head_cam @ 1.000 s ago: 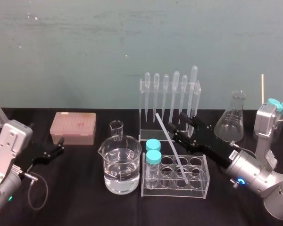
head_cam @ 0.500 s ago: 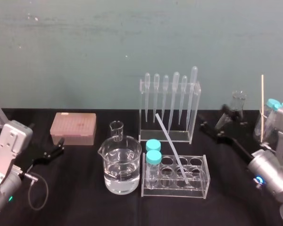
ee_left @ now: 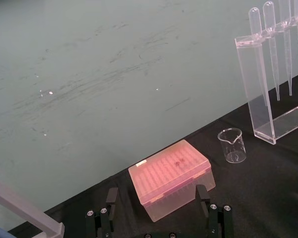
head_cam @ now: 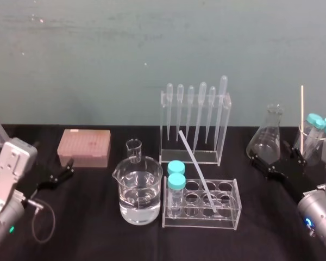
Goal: Pick up the stirring rod with one hand, then place it down.
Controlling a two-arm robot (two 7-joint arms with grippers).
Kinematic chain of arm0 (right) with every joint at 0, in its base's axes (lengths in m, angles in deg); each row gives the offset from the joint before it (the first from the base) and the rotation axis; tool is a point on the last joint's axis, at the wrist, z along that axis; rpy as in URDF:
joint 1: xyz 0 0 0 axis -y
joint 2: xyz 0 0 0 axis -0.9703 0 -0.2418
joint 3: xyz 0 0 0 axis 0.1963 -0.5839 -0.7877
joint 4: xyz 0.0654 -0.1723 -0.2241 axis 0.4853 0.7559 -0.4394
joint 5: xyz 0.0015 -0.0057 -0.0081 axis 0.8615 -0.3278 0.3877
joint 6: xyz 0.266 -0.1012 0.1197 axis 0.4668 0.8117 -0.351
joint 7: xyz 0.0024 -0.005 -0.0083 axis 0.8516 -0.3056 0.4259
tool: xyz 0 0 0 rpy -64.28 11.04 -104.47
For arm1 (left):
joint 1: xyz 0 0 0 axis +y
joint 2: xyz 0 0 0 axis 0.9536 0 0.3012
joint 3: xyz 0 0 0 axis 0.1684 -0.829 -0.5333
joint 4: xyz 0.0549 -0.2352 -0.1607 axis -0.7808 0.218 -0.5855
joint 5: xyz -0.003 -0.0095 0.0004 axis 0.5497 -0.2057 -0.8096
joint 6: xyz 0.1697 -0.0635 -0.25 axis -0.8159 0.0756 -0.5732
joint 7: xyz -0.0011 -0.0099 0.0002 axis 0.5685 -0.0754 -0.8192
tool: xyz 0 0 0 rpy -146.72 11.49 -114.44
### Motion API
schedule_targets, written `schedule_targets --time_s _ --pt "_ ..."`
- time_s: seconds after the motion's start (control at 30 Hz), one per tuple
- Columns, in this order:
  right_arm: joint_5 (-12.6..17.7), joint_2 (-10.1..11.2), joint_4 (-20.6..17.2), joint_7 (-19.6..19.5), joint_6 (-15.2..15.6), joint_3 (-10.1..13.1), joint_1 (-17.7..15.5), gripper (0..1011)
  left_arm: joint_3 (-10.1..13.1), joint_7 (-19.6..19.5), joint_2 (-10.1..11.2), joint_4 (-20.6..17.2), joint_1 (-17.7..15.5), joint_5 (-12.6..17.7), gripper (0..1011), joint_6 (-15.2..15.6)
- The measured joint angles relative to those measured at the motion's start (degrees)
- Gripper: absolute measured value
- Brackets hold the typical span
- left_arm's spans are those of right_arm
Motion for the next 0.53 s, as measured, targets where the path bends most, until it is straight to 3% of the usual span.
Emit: schedule_targets --time_s 0.53 --pt "0.1 0.1 -0.2 0.0 -0.6 0.0 0.1 1002 0.0 0.0 0.0 0.0 0.0 0.0 1000 0.0"
